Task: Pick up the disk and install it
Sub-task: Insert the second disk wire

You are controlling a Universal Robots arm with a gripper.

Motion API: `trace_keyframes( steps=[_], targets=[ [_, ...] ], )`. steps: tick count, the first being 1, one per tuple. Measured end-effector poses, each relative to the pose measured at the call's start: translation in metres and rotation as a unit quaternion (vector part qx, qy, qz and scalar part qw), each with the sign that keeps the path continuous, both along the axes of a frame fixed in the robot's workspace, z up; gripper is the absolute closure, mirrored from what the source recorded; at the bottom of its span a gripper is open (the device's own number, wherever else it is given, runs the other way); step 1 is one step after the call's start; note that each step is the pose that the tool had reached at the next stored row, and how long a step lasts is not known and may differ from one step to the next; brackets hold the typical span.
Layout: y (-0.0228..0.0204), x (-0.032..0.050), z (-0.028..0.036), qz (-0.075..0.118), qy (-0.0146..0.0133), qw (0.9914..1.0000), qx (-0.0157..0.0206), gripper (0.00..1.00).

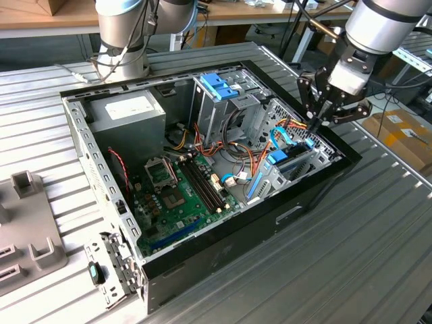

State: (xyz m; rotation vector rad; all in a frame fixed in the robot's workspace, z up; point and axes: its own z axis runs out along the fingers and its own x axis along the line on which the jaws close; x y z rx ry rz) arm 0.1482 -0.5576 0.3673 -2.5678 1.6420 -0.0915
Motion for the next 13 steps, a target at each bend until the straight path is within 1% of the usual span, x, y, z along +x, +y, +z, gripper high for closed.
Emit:
trace_keyframes(
  steps=[2, 5, 6, 7, 9, 12, 13],
  targets=[
    [0.0000, 0.0000, -0.0001, -0.013, 0.0000, 0.99991, 0.0000, 0.84],
    [0.0000, 0.0000, -0.0003, -0.032, 0.0000, 0.99949, 0.0000, 0.84],
    [0.0000, 0.0000, -0.0004, -0.038, 0.0000, 0.99928, 0.0000, 0.84],
    [0.0000, 0.0000, -0.0006, -0.054, 0.0000, 0.99854, 0.0000, 0.84],
    [0.0000, -0.0007, -0.0005, -0.057, 0.0000, 0.99836, -0.0001, 0.84],
    [0.0000, -0.0092, -0.0008, -0.060, 0.0000, 0.99822, 0.0001, 0.84],
    [0.0000, -0.0102, -0.0013, -0.063, 0.0000, 0.99804, 0.0000, 0.84]
  ],
)
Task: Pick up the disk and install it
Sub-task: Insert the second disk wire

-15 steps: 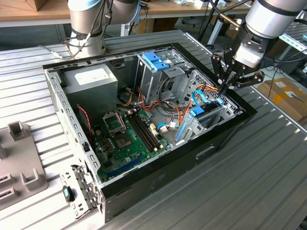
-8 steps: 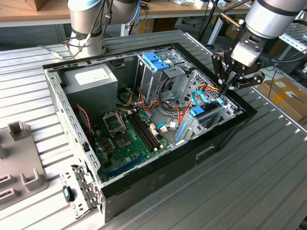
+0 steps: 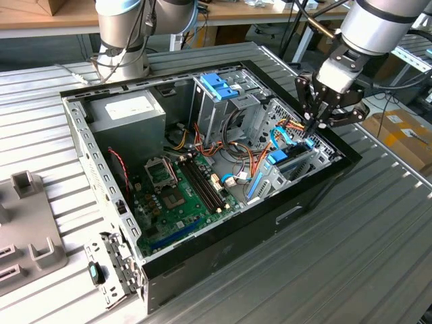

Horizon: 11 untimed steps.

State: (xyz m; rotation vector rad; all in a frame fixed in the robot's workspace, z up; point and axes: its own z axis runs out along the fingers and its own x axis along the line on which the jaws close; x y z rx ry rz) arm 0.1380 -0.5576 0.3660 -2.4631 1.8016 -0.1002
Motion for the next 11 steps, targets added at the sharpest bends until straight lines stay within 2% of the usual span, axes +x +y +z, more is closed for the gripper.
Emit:
trace_keyframes(
  steps=[4, 7, 11],
  targets=[
    [0.0001, -0.0005, -0.0012, -0.016, 0.0000, 0.99988, -0.0007, 0.84],
    [0.0001, -0.0008, -0.0027, -0.043, 0.0000, 0.99908, -0.0007, 0.84],
    [0.0000, -0.0013, -0.0029, -0.053, 0.0000, 0.99861, -0.0009, 0.84]
  ],
)
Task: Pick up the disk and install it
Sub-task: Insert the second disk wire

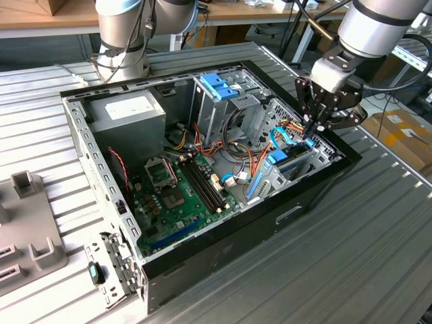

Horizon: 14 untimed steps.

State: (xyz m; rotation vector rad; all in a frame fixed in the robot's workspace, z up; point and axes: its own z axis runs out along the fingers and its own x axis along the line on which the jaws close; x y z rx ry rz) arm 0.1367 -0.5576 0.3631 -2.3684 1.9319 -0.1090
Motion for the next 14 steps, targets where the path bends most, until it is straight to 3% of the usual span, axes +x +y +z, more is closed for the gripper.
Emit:
trace_keyframes(
  steps=[6, 14],
  targets=[
    [0.0000, -0.0004, -0.0002, -0.002, 0.0000, 1.00000, 0.0002, 0.84],
    [0.0000, -0.0063, -0.0017, -0.032, 0.0000, 0.99949, 0.0001, 0.84]
  ],
)
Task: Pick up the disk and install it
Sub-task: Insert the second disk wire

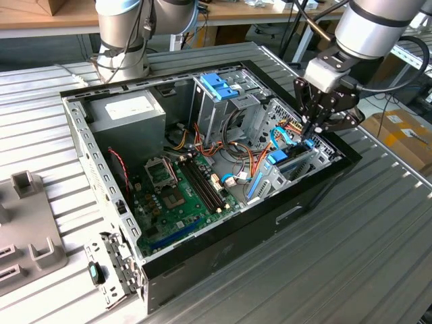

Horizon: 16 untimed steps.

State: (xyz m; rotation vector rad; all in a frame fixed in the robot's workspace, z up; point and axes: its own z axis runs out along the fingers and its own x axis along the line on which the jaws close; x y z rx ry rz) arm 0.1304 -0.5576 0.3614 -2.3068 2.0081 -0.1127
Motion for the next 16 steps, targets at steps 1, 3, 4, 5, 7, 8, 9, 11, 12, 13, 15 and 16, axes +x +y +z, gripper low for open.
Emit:
trace_keyframes(
  steps=[1, 3, 4, 5, 7, 8, 9, 11, 12, 13, 15, 16],
  targets=[
    [0.0000, -0.0005, -0.0001, -0.003, 0.0000, 1.00000, 0.0000, 0.84],
    [0.0000, -0.0013, -0.0004, -0.010, 0.0001, 0.99995, 0.0000, 0.84],
    [0.0000, -0.0013, -0.0004, -0.010, 0.0001, 0.99995, -0.0001, 0.84],
    [0.0000, -0.0013, -0.0004, -0.010, 0.0001, 0.99995, 0.0000, 0.84],
    [0.0000, -0.0013, -0.0004, -0.010, 0.0002, 0.99995, 0.0000, 0.84],
    [0.0000, -0.0010, -0.0008, -0.010, 0.0084, 0.99992, -0.0003, 0.84],
    [0.0000, -0.0005, -0.0010, -0.010, 0.0175, 0.99980, -0.0006, 0.84],
    [0.0000, -0.0005, -0.0010, -0.010, 0.0190, 0.99977, -0.0006, 0.84],
    [0.0000, -0.0005, -0.0010, -0.010, 0.0190, 0.99977, -0.0006, 0.84],
    [0.0000, -0.0005, -0.0012, -0.014, 0.0190, 0.99972, -0.0006, 0.84],
    [0.0000, -0.0004, -0.0017, -0.030, 0.0190, 0.99938, -0.0003, 0.84],
    [0.0000, -0.0005, -0.0019, -0.037, 0.0190, 0.99913, -0.0002, 0.84]
  ],
)
